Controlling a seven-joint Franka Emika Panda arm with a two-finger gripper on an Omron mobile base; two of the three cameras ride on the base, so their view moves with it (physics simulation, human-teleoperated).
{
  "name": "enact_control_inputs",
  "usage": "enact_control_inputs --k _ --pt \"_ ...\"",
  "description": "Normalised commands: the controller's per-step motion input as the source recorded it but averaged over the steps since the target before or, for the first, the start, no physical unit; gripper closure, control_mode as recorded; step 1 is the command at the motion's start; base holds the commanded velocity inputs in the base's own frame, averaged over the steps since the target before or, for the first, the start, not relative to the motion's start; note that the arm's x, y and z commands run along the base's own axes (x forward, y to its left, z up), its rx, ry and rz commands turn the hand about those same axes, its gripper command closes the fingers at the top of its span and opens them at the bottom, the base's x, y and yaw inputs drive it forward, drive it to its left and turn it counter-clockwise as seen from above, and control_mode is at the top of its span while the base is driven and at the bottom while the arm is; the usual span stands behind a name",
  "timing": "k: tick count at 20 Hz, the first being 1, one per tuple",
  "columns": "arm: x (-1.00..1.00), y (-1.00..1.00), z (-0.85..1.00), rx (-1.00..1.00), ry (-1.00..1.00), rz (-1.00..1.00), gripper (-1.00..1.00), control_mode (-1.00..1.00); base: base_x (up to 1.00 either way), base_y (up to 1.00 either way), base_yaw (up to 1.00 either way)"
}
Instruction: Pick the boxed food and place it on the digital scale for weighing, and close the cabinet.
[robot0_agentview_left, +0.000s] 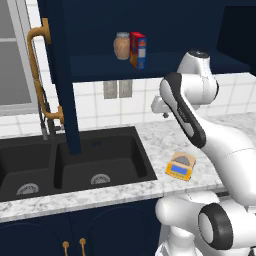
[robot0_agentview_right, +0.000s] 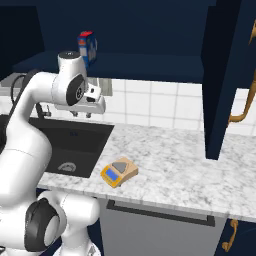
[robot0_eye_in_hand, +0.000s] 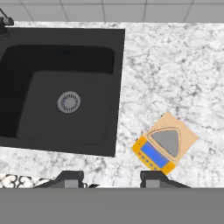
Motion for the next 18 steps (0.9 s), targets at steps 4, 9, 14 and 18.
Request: enact_control_inputs --k 4,9,14,18 --pt "-0.41 0.11 0.02 -0.04 -0.11 0.00 -1.00 -1.00 0.00 0.00 0.00" --pt "-0.78 0.32 0.42 -0.13 -0.63 0.03 -1.00 -1.00 0.00 0.00 0.00" --pt "-0.59 0.03 0.98 -0.01 -0.47 0.04 -1.00 -1.00 0.00 0.00 0.00" --pt "-0.24 0.01 0.84 0.04 -0.34 0.07 -1.00 -1.00 0.00 0.00 0.00"
